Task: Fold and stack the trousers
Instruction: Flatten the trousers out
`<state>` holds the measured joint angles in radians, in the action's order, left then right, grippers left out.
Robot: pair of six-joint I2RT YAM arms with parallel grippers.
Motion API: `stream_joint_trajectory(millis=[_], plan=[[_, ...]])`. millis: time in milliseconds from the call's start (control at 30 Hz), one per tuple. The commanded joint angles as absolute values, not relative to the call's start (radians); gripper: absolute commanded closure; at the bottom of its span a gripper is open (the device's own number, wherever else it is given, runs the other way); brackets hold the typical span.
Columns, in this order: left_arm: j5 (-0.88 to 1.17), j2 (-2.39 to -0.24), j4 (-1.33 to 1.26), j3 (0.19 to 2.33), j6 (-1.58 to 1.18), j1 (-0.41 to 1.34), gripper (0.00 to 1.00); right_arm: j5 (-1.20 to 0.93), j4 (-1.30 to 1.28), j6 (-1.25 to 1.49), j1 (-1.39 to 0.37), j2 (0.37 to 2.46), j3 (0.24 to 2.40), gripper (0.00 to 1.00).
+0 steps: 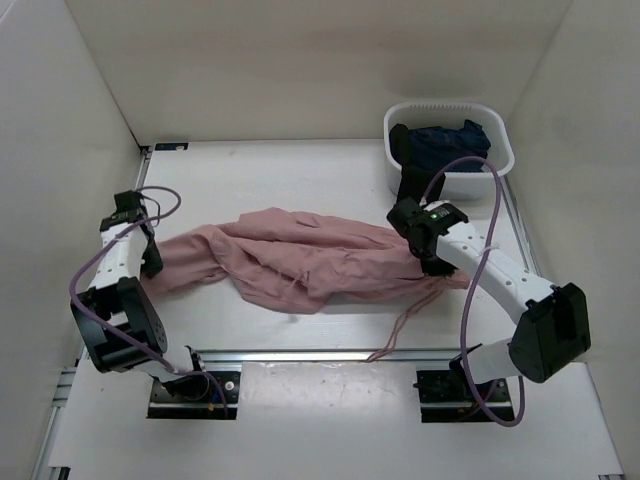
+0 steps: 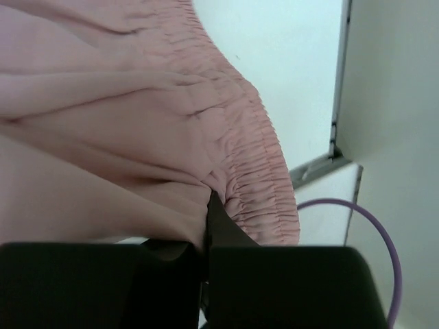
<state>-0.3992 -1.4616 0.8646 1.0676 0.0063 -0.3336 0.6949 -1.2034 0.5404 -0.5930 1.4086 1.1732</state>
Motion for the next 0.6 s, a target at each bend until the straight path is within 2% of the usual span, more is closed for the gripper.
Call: stream_joint_trajectory(millis=[0,67,200,400,467,567], plan=[[-0.329,-1.398,0.931,0.985,0.0,-0.35,0.36,0.733,-1.276,0.586,-0.571,1.355,1.137,1.0],[-0.293,-1.397,0.954,1.003,0.0,-0.35,0.33,0.724,-1.264,0.586,-0.571,1.355,1.137,1.0],[-0.233,-1.465,0.996,1.181,0.0,-0.278,0.17,0.724,-1.255,0.572,-0.561,1.379,1.146,1.0],[-0.149,-1.644,1.104,1.406,0.0,-0.163,0.08,0.733,-1.244,0.552,-0.561,1.402,1.155,1.0],[-0.039,-1.706,1.144,1.459,0.0,-0.109,0.03,0.733,-1.235,0.552,-0.561,1.402,1.144,1.0],[0.063,-1.799,1.225,1.482,0.0,-0.046,0.03,0.723,-1.226,0.572,-0.561,1.402,1.135,1.0]])
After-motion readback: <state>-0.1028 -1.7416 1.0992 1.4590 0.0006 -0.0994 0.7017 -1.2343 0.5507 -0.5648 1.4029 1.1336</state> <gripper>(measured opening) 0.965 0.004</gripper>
